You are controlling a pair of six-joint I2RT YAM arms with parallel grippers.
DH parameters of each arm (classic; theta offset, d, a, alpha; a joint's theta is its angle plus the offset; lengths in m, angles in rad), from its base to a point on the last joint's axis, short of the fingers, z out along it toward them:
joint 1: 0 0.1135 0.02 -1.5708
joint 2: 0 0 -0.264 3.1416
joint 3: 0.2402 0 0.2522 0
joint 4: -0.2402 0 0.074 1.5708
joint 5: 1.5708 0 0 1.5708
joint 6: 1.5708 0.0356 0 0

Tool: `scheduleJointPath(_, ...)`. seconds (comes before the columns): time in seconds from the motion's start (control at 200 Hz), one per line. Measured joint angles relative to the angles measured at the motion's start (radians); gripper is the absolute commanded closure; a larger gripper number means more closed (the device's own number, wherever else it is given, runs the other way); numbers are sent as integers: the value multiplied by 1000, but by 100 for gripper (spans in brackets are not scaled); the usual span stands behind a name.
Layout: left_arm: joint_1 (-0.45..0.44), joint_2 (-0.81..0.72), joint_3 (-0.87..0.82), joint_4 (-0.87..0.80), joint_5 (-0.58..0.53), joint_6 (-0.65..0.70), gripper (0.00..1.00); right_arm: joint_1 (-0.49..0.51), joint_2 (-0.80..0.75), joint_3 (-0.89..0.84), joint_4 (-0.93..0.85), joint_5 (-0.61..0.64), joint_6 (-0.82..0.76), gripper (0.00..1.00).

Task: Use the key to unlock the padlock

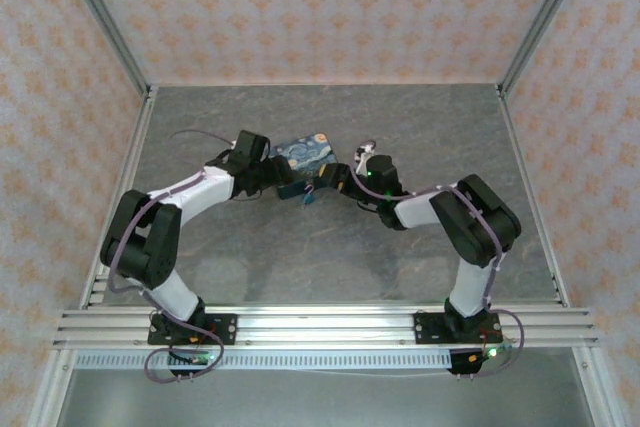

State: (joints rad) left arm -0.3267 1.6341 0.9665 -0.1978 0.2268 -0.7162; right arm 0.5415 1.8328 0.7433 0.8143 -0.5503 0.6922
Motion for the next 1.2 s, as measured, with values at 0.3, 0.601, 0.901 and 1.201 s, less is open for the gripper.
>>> scheduleJointPath(0.3, -73, -71, -59, -14, -11, -53, 19, -21, 2, -26, 20, -24, -75, 35)
scheduleJointPath(0.601, -77, -192, 0, -140, -25, -38, 22, -26, -8, -134, 74, -91, -129, 30)
scheduleJointPath(0.901, -126, -78, 180, -133, 65, -11, 32, -26, 91, -64, 172, -178, -129, 30)
scheduleJointPath(1.201, -133, 82, 238, -127, 130, -8, 36, -24, 162, -23, 221, -219, -117, 32)
